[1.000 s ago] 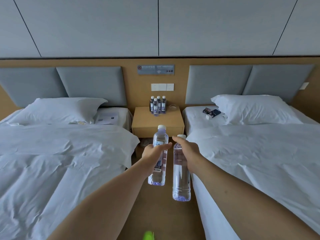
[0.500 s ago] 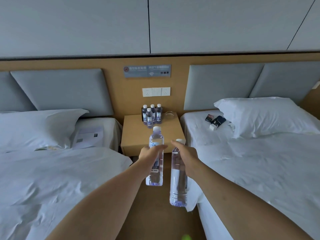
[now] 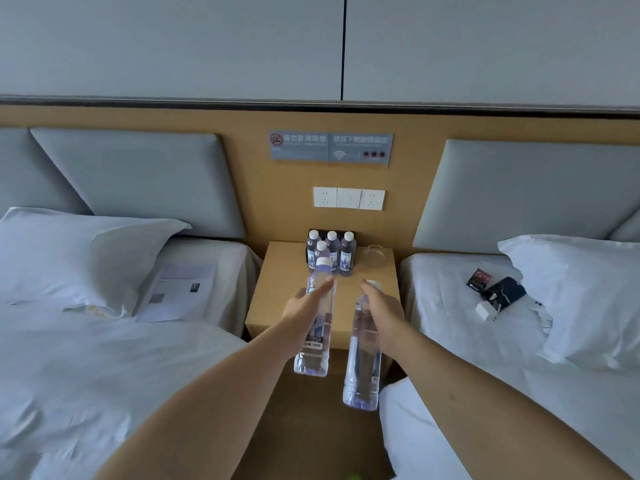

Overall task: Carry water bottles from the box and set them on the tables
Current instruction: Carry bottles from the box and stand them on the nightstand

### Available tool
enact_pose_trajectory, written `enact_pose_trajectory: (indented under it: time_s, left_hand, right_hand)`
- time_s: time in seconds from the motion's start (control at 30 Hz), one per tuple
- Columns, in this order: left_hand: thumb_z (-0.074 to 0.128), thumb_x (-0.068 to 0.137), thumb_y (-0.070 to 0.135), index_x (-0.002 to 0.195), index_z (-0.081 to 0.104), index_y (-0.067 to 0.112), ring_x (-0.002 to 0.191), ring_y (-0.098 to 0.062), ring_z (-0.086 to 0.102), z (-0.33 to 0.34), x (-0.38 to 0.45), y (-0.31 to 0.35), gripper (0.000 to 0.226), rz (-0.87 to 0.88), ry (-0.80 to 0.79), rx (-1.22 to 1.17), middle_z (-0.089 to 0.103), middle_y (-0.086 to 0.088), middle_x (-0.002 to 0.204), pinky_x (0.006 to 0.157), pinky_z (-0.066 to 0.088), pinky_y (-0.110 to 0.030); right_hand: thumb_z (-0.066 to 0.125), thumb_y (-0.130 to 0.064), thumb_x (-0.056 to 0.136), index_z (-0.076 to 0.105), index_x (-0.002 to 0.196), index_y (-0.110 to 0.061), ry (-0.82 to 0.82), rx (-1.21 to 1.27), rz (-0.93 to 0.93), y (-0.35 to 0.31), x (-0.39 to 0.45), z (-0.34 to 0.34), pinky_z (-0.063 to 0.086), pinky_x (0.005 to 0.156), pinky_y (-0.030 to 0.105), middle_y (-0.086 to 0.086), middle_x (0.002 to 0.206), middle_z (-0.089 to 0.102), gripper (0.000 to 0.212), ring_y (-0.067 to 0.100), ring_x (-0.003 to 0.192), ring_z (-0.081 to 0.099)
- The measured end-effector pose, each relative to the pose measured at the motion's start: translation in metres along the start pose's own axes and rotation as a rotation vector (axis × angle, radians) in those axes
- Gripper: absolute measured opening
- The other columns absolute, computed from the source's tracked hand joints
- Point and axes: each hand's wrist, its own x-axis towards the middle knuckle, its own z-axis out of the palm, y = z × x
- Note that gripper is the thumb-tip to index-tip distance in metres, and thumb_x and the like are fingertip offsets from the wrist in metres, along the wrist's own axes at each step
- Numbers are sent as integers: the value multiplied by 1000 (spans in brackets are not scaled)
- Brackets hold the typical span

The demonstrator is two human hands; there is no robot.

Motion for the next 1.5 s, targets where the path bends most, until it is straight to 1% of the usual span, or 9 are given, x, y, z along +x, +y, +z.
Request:
enact_pose_trajectory:
  time_s: [0.1,0.2,0.33,0.43,0.53,0.9,1.1,1.37,1.5]
  left_hand:
    - [82,67,68,121,60,23,85,-26,75,0,29,16,74,63,45,46,74,-8,103,69,60,-36]
    - [84,63,69,110,64,24,82,-20,74,-1,62,28,68,127,114,186,74,-3,95,65,59,-33]
    - [91,58,57,86,70,18,71,-14,69,-7,120,44,53,174,115,359,73,-2,80,57,52,-27]
    - [92,59,48,78,68,20,62,-9,62,-11,165,54,42,221,81,527,69,4,72,49,43,-21]
    - [88,61,45,73,60,26,64,-5,55,-18,203,64,36,287,-3,767,62,9,72,50,38,-22]
    - [87,60,31,72,51,32,68,-3,51,-36,301,79,38,249,-161,911,56,14,78,50,33,-19]
    - [89,62,25,94,66,29,76,-10,55,-29,330,60,40,190,-175,911,61,13,85,53,35,-18]
    - [89,62,25,108,72,27,85,-17,59,-11,351,29,49,94,-126,814,68,7,96,58,37,-17]
    - [88,62,24,105,72,33,81,-15,60,-5,355,22,47,52,-125,771,67,10,89,52,36,-11]
  right_hand:
    - [72,-63,78,67,106,-16,-77,-15,-38,-24,29,12,61,54,35,14,95,76,55,28,81,76]
    - [71,-58,85,68,102,-20,-104,-50,-62,-40,58,23,65,68,41,11,90,77,42,27,78,77]
    - [77,-45,88,73,84,-21,-79,-105,-193,-53,101,38,58,52,26,4,72,71,25,16,62,72]
    - [78,-47,85,76,87,-22,-5,-185,-225,-62,130,56,49,53,21,-4,78,76,25,14,72,73]
    - [81,-52,80,76,83,-23,89,-280,-229,-73,157,71,43,57,25,-6,80,75,30,11,78,69]
    - [86,-36,76,66,74,-16,238,-569,-248,-89,241,107,37,54,29,-2,72,66,28,17,70,57]
    - [82,-31,75,71,80,-16,223,-627,-227,-99,291,113,38,55,26,-4,75,67,19,21,78,64]
    - [82,-27,76,68,101,-17,220,-575,-211,-90,335,128,53,86,39,-5,91,59,31,27,95,63]
    - [84,-21,73,68,97,-18,211,-583,-208,-87,345,133,54,81,38,-4,89,63,29,27,92,64]
